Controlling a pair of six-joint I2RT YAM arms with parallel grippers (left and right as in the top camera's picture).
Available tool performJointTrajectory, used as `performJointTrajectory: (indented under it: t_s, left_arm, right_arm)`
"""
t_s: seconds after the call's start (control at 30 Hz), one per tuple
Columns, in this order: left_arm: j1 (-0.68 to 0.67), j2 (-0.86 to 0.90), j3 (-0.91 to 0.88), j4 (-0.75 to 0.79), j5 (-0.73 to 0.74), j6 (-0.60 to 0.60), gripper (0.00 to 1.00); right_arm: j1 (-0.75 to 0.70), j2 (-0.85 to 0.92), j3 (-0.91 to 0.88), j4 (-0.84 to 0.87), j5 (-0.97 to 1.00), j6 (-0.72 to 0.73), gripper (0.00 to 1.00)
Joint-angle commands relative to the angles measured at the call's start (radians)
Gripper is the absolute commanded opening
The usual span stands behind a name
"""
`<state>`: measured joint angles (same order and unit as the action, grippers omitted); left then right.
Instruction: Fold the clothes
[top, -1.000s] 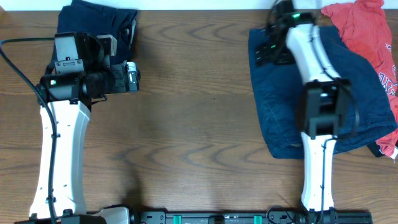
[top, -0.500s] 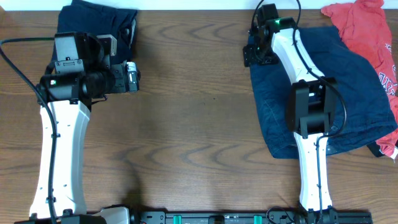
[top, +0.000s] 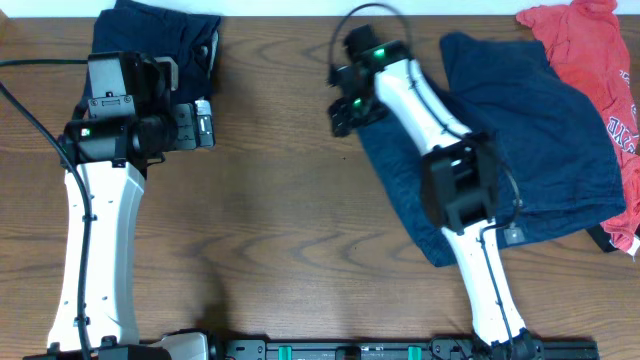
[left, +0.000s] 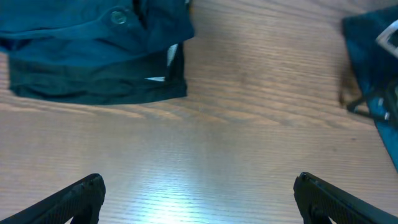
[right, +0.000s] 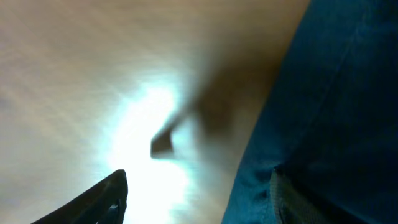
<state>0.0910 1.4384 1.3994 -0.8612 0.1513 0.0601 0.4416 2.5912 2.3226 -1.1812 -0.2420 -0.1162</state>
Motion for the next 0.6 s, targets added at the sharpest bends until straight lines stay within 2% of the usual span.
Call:
performJointTrajectory:
  t_s: [0.0, 0.2, 0.3, 0.57]
  left_arm:
    - [0.016, -0.001, 0.010, -0.010, -0.061, 0.013, 0.98]
    - [0.093, -0.002, 0.010, -0.020, -0.077, -0.014, 0.98]
    - [0.132, -0.002, 0.010, -0.024, -0.077, -0.017, 0.98]
    - [0.163, -0.002, 0.010, -0.024, -0.077, -0.017, 0.98]
  right_arm:
    - [0.079, 0.085, -0.030, -0.039, -0.097, -0.079, 0.72]
    - [0.177, 0.085, 0.014, -0.201, -0.056, -0.221, 0.76]
    - [0.219, 0.085, 0.059, -0.259, -0.053, -0.245, 0.78]
    - [0.278, 0.081, 0.341, -0.433, -0.096, -0.256, 0.82]
